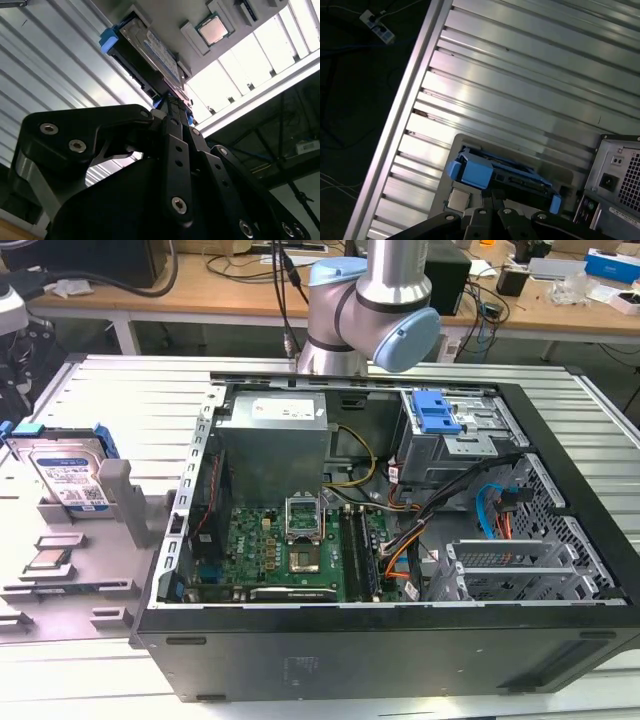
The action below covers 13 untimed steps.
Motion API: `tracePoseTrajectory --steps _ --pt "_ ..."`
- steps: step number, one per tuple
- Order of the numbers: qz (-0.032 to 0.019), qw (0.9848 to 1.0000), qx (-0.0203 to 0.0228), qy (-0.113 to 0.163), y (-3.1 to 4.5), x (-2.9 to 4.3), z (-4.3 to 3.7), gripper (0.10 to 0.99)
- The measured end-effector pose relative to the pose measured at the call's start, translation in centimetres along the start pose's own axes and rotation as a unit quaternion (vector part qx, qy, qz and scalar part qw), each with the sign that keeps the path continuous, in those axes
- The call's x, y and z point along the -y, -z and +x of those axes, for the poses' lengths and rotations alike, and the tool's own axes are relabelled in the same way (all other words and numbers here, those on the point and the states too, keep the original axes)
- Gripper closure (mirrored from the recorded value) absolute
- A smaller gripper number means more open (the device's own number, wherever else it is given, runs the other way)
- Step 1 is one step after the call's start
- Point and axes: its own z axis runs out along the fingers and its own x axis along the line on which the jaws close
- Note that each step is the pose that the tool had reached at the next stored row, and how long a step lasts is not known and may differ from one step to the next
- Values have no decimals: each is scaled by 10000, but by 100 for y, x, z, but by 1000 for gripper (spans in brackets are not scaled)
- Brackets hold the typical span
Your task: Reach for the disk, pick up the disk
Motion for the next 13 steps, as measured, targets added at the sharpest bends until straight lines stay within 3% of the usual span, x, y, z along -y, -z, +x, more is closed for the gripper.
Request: tracePoseTrajectory --steps 8,13 --pt "0 9987 -19 501 0 0 0 980" --pt "0 9969 -30 783 0 0 0 980"
